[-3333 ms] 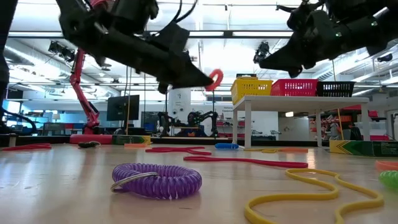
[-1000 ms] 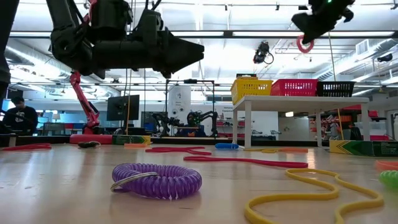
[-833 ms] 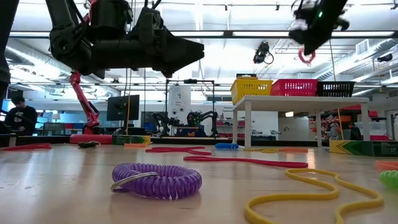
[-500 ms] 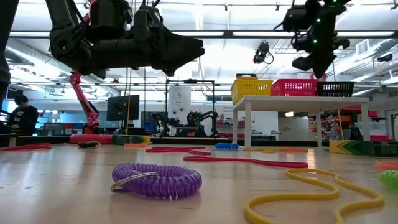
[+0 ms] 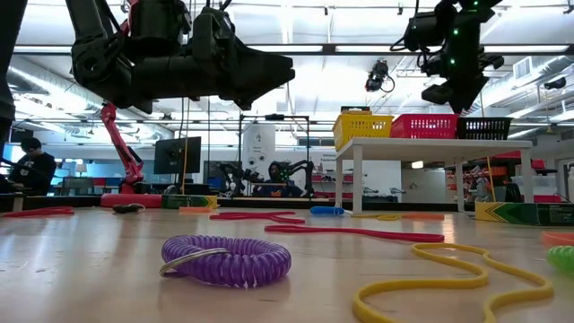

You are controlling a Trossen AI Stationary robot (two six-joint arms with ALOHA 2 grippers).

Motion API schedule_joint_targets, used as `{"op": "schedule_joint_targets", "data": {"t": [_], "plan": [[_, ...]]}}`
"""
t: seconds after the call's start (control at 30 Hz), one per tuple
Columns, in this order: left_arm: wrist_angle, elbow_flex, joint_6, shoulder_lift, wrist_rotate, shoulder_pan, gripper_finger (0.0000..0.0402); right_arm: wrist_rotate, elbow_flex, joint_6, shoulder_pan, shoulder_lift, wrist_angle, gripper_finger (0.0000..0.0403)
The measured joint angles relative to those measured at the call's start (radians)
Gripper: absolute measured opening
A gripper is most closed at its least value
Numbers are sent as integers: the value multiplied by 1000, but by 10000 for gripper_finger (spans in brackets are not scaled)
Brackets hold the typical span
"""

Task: Pick & Place Office Desk Supplies
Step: Put the yellow crayon box on the yellow basket

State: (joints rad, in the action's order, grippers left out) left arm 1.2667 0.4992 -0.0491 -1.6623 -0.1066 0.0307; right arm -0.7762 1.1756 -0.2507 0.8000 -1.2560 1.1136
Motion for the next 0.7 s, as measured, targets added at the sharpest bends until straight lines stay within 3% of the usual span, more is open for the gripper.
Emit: {"op": "schedule_joint_targets", "data": {"t": [0.23,0.37,0.53,0.7], "plan": [[0,0,0,0,0,-1,167,-15,90,-132,-118,23,216,148],[0,0,-10,0,0,-1,167,44,99,-269,-302,90,303,104],[0,0,-17,0,0,-1,167,106,20,-483,-595,168,312,16],[-19,0,-31,0,0,-5,167,191,-131,-730,-798,148,261,13]]}}
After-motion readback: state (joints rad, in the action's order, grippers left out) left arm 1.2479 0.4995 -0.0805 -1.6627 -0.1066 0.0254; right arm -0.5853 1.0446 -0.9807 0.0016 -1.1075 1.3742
